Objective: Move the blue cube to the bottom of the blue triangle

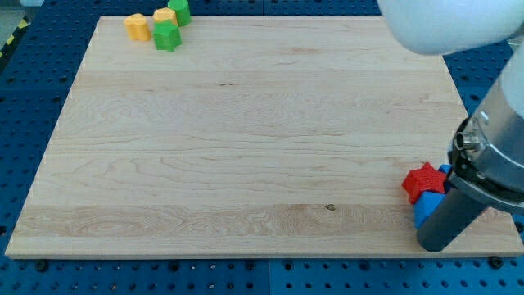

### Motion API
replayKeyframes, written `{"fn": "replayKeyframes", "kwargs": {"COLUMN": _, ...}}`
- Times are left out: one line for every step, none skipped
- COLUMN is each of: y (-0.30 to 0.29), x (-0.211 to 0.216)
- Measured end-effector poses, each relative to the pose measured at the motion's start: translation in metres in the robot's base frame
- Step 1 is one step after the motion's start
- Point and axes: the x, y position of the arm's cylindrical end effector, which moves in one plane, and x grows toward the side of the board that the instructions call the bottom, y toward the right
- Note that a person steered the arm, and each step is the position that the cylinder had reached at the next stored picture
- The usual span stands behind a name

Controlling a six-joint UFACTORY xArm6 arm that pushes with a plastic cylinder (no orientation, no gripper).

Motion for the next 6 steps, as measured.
{"fn": "replayKeyframes", "kwargs": {"y": -0.019, "x": 0.001}}
{"fn": "replayKeyframes", "kwargs": {"y": -0.037, "x": -0.016}}
{"fn": "replayKeyframes", "kwargs": {"y": -0.032, "x": -0.023}}
{"fn": "replayKeyframes", "kwargs": {"y": -0.015, "x": -0.023}}
{"fn": "replayKeyframes", "kwargs": {"y": -0.005, "x": -0.023}}
{"fn": "replayKeyframes", "kwargs": {"y": -0.008, "x": -0.026}}
